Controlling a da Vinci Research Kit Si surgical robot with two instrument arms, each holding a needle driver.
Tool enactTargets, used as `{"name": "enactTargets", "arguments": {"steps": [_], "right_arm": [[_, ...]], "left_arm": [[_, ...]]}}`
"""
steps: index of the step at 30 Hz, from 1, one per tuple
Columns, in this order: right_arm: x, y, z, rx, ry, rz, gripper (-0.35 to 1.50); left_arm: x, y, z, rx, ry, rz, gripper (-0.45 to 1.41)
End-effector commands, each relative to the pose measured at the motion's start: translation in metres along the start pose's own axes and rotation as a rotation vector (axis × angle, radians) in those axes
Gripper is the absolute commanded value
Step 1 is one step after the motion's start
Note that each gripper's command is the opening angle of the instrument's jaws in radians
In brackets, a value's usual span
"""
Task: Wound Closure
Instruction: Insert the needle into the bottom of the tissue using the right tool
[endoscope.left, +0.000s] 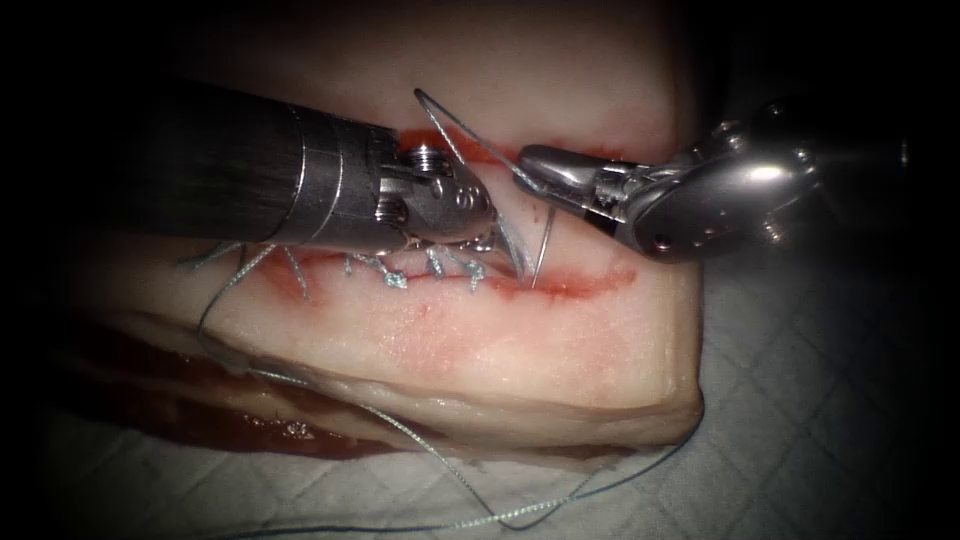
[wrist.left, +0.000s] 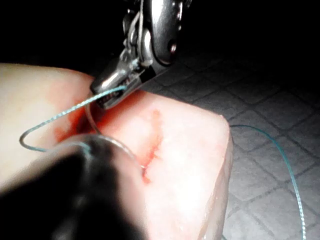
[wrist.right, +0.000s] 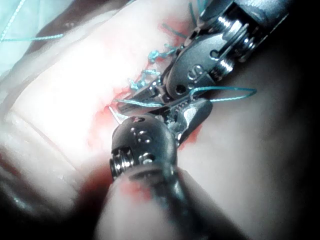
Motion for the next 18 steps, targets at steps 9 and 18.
{"name": "enactTargets", "arguments": {"steps": [9,18], "right_arm": [[0.0002,-0.0019,0.0000,0.031,0.004,-0.035,-0.35],[0.0001,-0.0019,0.0001,0.037,0.005,-0.034,-0.35]], "left_arm": [[0.0000,0.0000,0.0015,0.056,0.027,-0.001,-0.45],[0.0000,-0.0007,0.0022,0.184,0.002,-0.045,-0.45]]}}
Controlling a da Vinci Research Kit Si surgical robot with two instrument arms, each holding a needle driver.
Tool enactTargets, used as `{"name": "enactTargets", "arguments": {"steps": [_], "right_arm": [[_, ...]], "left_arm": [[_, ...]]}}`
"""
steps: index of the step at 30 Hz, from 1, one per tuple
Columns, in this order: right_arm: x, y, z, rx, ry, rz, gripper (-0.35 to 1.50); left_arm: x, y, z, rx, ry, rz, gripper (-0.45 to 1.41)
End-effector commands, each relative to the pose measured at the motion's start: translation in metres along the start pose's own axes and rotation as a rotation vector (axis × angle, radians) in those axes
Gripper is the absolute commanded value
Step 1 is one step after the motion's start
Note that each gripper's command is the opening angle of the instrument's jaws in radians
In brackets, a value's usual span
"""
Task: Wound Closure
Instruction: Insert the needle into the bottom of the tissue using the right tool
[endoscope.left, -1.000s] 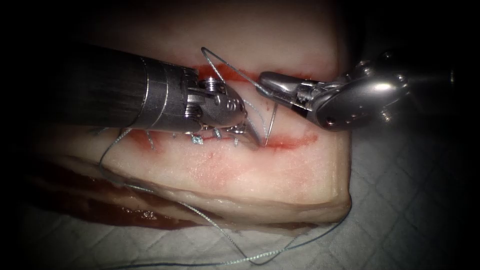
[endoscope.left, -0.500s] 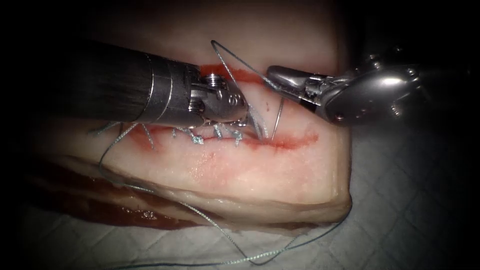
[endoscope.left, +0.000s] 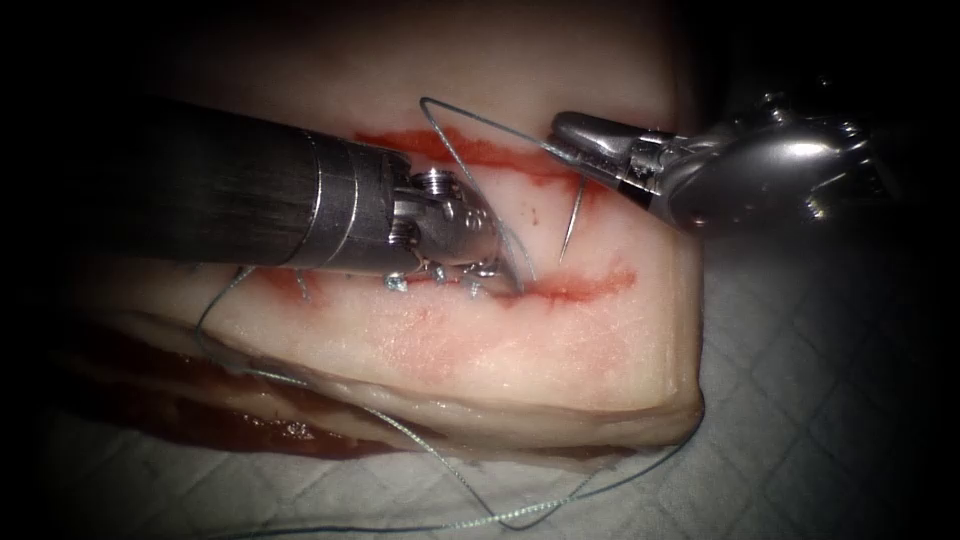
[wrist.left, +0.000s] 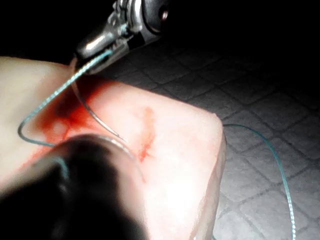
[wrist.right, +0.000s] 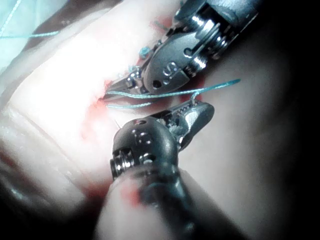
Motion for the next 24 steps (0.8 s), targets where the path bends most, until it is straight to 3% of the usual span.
{"name": "enactTargets", "arguments": {"steps": [1,7,15,24], "right_arm": [[0.0003,0.0000,0.0012,0.005,0.002,-0.002,-0.35],[0.0002,0.0006,0.0018,0.003,-0.024,-0.003,-0.35],[0.0003,0.0018,0.0025,-0.003,-0.061,0.071,-0.35],[0.0005,0.0025,0.0025,-0.014,-0.065,0.136,-0.35]], "left_arm": [[-0.0004,0.0004,0.0005,0.019,-0.009,-0.001,-0.45],[-0.0010,0.0009,0.0008,0.120,-0.036,-0.073,-0.45],[-0.0011,0.0022,0.0008,0.377,-0.108,-0.232,-0.45],[-0.0007,0.0019,0.0007,0.404,-0.123,-0.242,-0.45]]}}
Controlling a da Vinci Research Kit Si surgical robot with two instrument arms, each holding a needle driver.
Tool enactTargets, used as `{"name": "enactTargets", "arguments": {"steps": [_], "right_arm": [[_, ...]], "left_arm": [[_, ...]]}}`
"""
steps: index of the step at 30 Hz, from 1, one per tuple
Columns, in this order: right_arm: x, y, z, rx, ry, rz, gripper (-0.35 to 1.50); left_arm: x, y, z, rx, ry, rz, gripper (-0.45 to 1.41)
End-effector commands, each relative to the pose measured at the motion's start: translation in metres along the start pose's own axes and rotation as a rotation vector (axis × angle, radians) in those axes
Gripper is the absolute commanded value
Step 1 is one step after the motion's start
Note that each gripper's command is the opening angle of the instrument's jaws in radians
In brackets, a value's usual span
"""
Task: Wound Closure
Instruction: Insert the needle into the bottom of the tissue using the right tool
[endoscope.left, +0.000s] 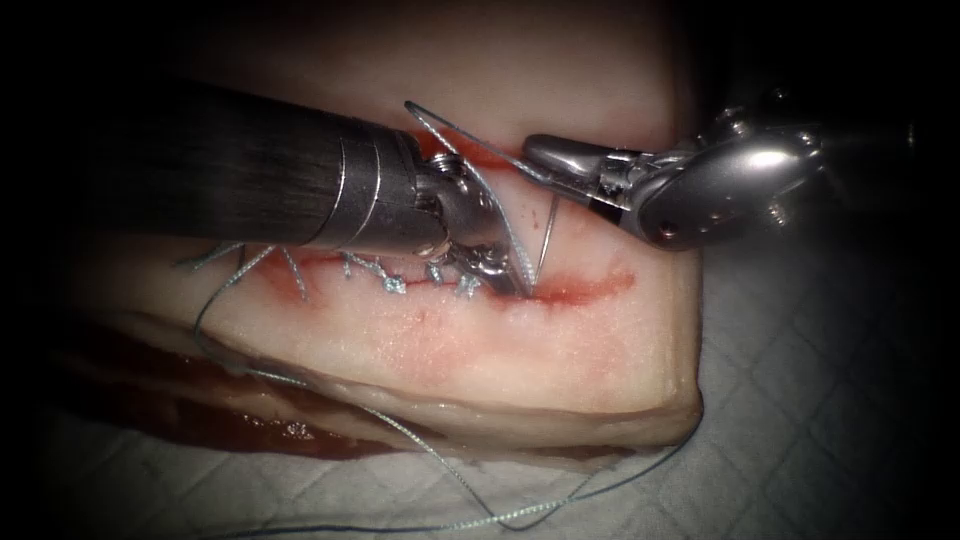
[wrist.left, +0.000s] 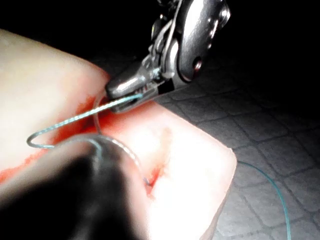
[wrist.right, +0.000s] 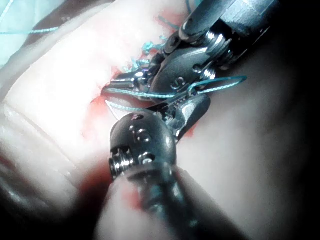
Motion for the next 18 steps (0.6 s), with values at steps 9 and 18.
{"name": "enactTargets", "arguments": {"steps": [9,18], "right_arm": [[-0.0001,-0.0005,0.0010,-0.002,-0.002,0.050,-0.35],[-0.0011,-0.0023,0.0008,0.020,-0.015,-0.025,-0.35]], "left_arm": [[0.0001,0.0005,-0.0001,-0.045,0.026,0.010,-0.45],[0.0002,0.0004,0.0000,-0.057,0.040,0.019,-0.45]]}}
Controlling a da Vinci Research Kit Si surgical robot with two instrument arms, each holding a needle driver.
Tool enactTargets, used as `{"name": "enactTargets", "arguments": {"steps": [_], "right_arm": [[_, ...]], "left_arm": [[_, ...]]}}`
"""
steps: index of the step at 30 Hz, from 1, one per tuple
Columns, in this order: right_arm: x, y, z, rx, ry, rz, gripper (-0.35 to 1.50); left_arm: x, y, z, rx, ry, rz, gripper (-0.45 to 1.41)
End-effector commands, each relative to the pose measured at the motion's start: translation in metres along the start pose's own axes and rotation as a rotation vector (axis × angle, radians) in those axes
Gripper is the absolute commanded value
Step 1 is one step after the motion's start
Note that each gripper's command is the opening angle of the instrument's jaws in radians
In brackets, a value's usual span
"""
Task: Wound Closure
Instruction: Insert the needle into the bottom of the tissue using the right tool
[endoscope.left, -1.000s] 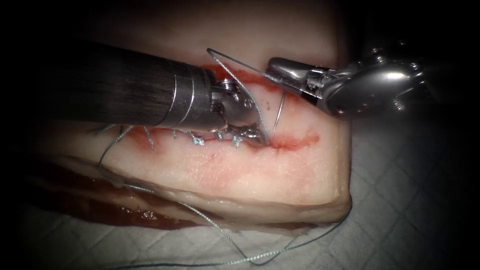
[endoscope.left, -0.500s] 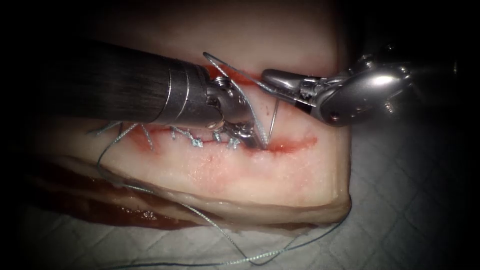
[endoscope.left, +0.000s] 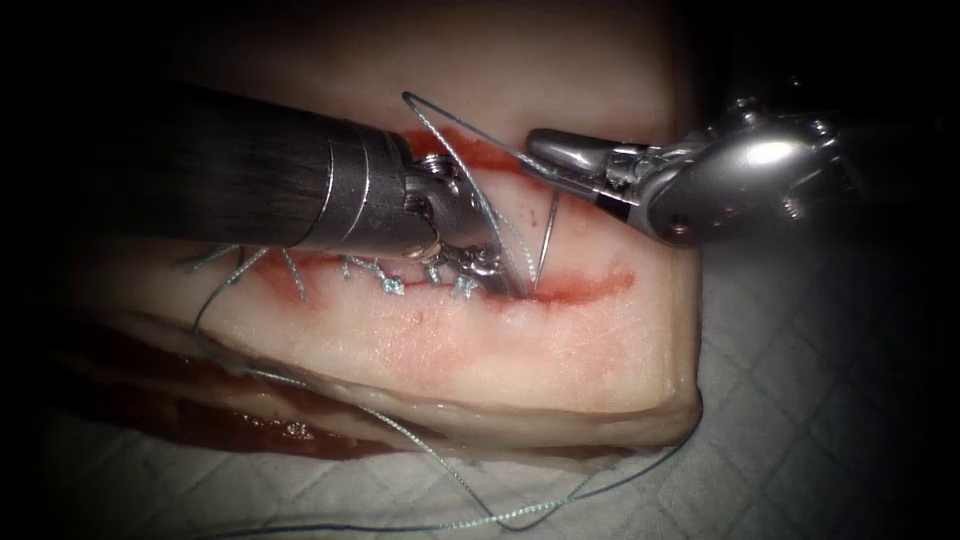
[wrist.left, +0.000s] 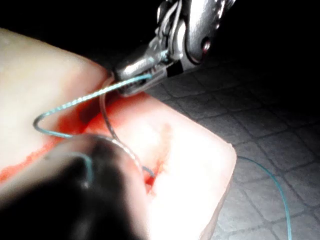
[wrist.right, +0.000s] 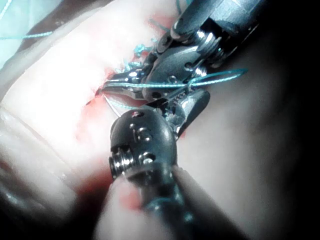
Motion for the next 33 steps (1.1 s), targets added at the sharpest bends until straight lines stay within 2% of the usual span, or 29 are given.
{"name": "enactTargets", "arguments": {"steps": [1,17,27,33], "right_arm": [[0.0003,-0.0002,0.0010,0.002,-0.005,-0.016,-0.35],[0.0002,-0.0006,0.0004,0.006,0.001,-0.018,-0.35],[0.0003,-0.0012,-0.0002,0.031,0.034,-0.158,-0.35],[0.0000,-0.0012,-0.0002,0.055,0.035,-0.144,-0.35]], "left_arm": [[-0.0004,0.0005,0.0003,-0.001,0.000,0.003,-0.45],[-0.0004,0.0004,0.0003,-0.007,0.003,0.002,-0.45],[-0.0004,0.0004,0.0004,-0.009,0.004,0.001,-0.45],[-0.0004,0.0003,0.0003,-0.009,0.004,-0.001,-0.45]]}}
